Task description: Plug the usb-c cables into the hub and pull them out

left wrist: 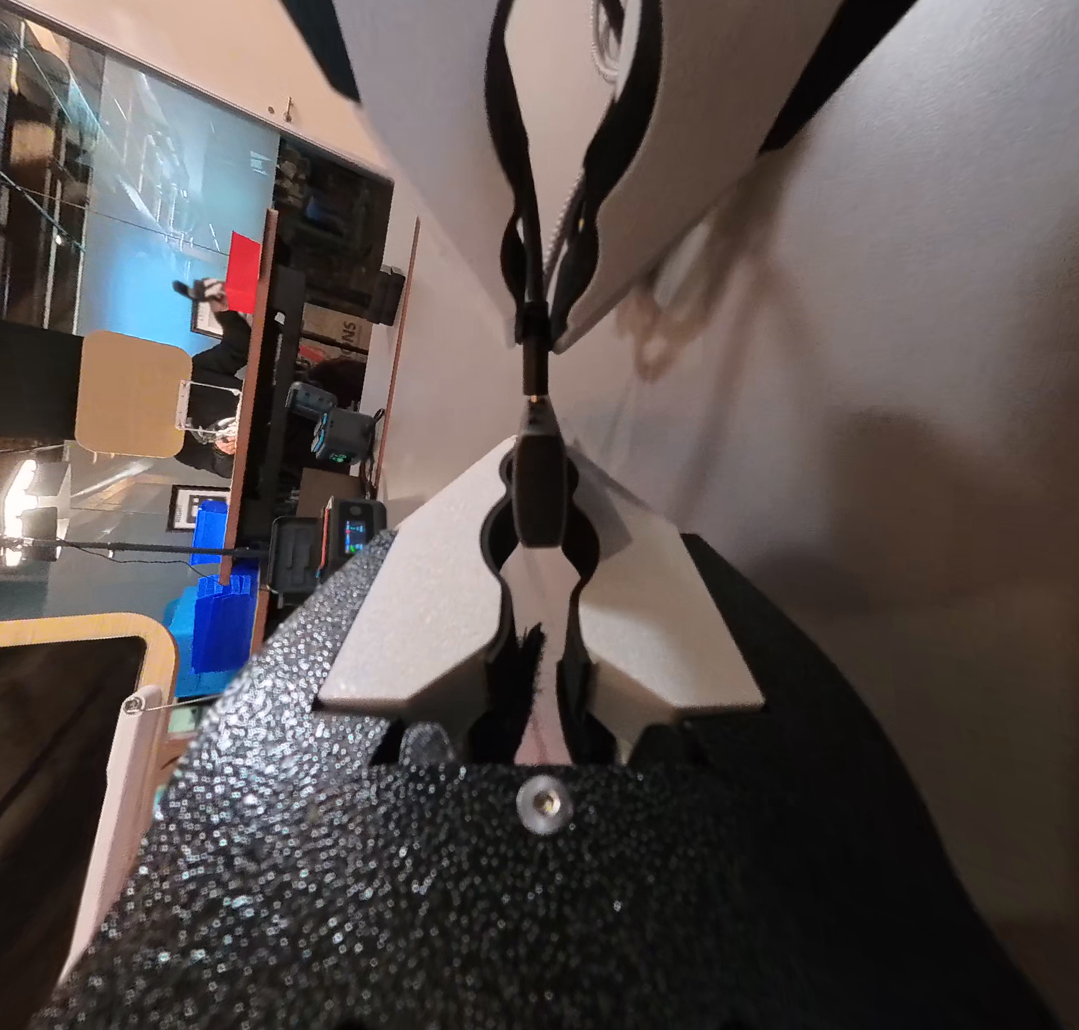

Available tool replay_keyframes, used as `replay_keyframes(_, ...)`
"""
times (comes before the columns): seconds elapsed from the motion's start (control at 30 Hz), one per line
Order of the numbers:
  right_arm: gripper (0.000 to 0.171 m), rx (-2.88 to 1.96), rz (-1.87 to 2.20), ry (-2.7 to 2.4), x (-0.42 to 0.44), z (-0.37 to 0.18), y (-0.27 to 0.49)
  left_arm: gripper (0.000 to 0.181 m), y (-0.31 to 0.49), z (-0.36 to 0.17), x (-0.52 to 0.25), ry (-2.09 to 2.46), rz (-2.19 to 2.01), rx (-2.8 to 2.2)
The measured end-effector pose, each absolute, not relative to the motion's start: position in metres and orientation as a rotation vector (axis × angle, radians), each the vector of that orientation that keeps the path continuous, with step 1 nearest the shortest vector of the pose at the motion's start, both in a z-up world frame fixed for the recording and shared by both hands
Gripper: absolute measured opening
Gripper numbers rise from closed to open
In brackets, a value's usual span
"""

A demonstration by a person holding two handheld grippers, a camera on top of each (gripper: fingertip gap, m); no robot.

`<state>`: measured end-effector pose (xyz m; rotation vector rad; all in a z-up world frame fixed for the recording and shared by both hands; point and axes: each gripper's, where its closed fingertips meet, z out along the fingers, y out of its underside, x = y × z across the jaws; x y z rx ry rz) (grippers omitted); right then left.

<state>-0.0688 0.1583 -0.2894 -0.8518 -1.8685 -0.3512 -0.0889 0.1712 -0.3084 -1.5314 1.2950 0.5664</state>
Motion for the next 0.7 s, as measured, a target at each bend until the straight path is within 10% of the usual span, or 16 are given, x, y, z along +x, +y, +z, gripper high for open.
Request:
replay_keyframes(0.2,0.049,-0.971,-0.149,-1.828,-0.061,-0.282,0.157,0.008,0.174,-0.295,-0.085,1.203,0.398,-1.530)
replay_keyframes(0.7,0.009,-0.776,-0.061,-1.904,-0.087,-0.272,0.135,0.007,0.168,-0.286,-0.072,1.215,0.309,-1.446)
